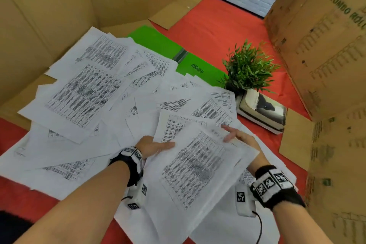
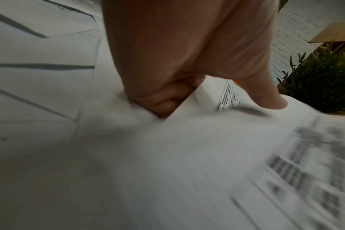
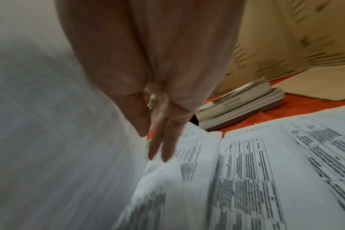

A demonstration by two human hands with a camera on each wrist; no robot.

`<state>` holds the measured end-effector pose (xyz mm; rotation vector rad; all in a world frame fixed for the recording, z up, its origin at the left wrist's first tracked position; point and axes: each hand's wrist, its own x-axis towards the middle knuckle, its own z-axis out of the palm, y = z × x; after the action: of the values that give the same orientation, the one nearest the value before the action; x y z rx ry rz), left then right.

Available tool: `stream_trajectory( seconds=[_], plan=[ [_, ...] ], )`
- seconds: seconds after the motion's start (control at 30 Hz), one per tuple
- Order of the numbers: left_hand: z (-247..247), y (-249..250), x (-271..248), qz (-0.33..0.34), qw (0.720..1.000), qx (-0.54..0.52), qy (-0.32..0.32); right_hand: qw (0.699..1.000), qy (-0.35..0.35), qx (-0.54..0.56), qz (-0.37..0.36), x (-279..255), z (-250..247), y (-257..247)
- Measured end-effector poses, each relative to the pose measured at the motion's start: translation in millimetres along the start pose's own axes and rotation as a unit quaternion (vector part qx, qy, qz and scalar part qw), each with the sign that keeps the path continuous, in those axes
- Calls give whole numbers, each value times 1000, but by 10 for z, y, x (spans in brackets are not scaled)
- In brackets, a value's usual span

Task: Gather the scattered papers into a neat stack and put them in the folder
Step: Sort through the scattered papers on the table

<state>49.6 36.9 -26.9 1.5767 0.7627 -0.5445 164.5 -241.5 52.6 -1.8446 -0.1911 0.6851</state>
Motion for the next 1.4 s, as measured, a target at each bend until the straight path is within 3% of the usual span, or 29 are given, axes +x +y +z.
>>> stream_trajectory(
  seconds=[0.07,0.13,0.17,0.2,0.3,0.5,0.6,0.7,0.8,0.87,0.9,1.0,1.07,1.13,1.27,1.33,1.4],
  plan=[
    [15,15,-1,2,1000,-1,0,995,95,-28,19,135,16,176],
    [21,1,12,-6,1000,-5,-2,966,219,71,116,150,55,313],
    [21,-19,22,-6,1000,-4,-2,947,249,114,168,109,85,377],
    [23,-38,38,-5,1000,-5,1,934,259,133,208,54,133,417],
    [9,-49,95,-8,1000,-14,2,944,196,63,260,-197,419,496],
    [11,-74,82,5,1000,-15,0,976,75,-132,155,-349,971,564],
    [-1,-125,149,-5,1000,-9,-2,962,155,-154,161,-409,875,571],
    [-32,-115,172,-39,998,-51,-11,913,270,-201,229,-604,456,769],
    [-60,-123,223,-42,997,-62,-3,857,205,-356,312,-877,112,996],
    [-45,-129,233,-35,997,-61,-8,827,158,-436,318,-989,-47,1087],
    [-33,-129,218,-34,997,-65,-2,824,141,-450,314,-1012,-113,1095],
    [-17,-154,218,-37,998,-56,11,859,61,-408,305,-965,-241,1067],
    [0,-138,188,-28,998,-63,8,854,14,-419,309,-931,-237,968],
    [-3,-127,200,-25,996,-82,-1,831,67,-477,279,-874,-256,756],
    [-1,-67,169,-23,997,-80,4,766,338,-540,89,-843,-248,-3],
    [7,-34,132,-26,996,-83,22,762,397,-512,-26,-859,-111,-323],
    [3,-35,113,-27,995,-93,25,769,410,-471,-136,-872,95,-525]
  ],
)
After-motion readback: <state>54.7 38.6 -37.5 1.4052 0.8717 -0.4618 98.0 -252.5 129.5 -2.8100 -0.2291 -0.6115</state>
